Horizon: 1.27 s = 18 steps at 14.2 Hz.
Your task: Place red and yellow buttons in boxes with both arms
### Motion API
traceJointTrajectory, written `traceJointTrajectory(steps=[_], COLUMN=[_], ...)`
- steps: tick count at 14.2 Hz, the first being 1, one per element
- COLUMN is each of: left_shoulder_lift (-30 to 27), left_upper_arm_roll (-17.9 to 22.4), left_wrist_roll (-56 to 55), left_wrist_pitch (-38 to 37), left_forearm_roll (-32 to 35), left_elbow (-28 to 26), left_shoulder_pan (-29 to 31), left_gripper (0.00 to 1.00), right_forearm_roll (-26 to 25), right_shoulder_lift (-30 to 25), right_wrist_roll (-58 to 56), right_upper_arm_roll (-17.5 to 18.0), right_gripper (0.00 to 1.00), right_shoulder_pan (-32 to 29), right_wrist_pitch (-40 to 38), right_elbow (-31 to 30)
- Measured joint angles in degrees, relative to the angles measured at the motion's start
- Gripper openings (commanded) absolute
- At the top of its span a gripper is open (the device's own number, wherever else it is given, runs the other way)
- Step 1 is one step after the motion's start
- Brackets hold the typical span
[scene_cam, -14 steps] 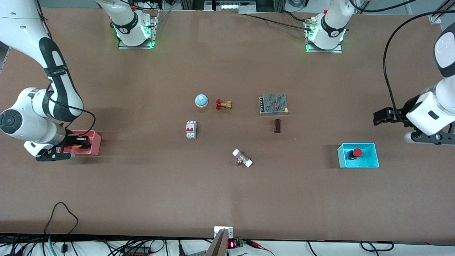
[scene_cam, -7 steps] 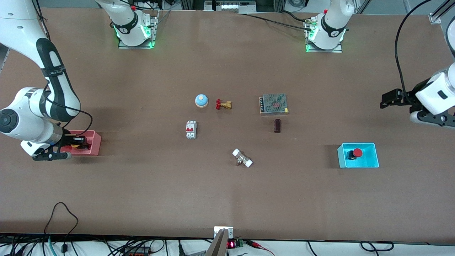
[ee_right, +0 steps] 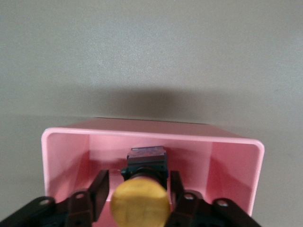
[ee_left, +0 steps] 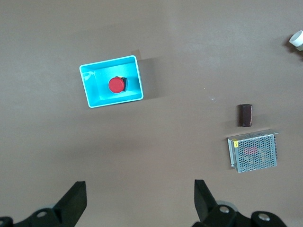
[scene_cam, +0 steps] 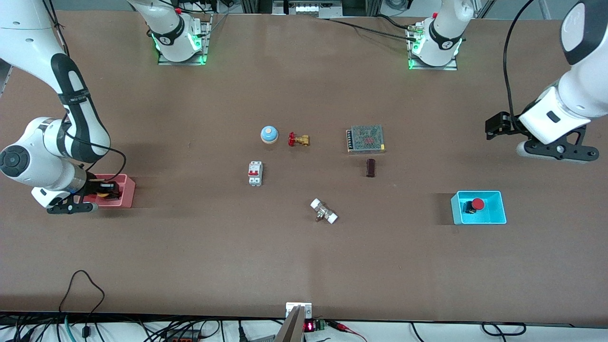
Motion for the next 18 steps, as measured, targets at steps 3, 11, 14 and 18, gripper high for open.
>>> traceJointTrajectory(steps=[3, 11, 14, 18], left_shoulder_lift=[-0.2, -5.9, -6.5, -6.6], left_upper_arm_roll=[0.2, -5.9, -5.5, -5.5], left_wrist_roll=[0.0, 0.0, 0.0, 0.0], left_wrist_pitch=[0.0, 5.1, 5.6, 5.7], left_forearm_roll=[-0.2, -1.0, -1.0, -1.0], left_elbow=[0.0, -7.1, -8.1, -8.2], left_shoulder_pan=[0.9, 7.8, 7.7, 7.7], left_gripper=[1.00, 1.00, 1.00, 1.00], right_forearm_roll=[0.0, 0.0, 0.1, 0.1], right_shoulder_lift=[0.0, -7.7, -14.5, -22.1], right_wrist_roll=[0.0, 0.0, 0.0, 0.2], right_upper_arm_roll=[0.0, 0.7, 2.5, 3.8], right_gripper=[1.00, 1.00, 1.00, 1.00], right_shoulder_pan=[0.0, 0.2, 0.5, 3.5], right_wrist_pitch=[0.2, -9.0, -17.5, -31.5], right_elbow=[0.0, 1.3, 3.1, 8.3])
